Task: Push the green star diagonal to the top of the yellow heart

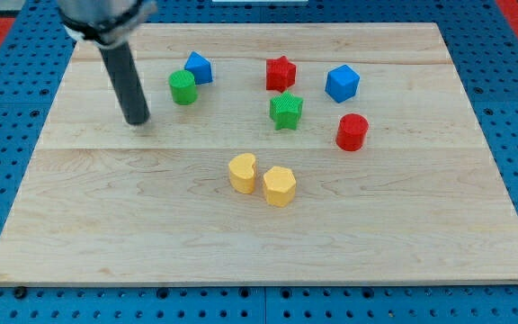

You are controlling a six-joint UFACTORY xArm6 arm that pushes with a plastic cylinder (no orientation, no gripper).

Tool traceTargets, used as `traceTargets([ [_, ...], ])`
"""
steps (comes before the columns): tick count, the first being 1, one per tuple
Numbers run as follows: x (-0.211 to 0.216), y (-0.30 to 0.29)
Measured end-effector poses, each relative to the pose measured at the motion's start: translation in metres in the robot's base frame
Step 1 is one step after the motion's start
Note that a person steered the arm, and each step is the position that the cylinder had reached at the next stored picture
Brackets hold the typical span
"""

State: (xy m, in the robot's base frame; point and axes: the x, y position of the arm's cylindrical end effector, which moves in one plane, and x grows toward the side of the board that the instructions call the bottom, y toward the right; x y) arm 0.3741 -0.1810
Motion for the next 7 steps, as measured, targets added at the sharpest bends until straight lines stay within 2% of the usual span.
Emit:
traceTargets([
  [1,-0.049,-0.002],
  [2,-0.061,0.042],
  [4,-0.028,0.057],
  [7,-0.027,0.124],
])
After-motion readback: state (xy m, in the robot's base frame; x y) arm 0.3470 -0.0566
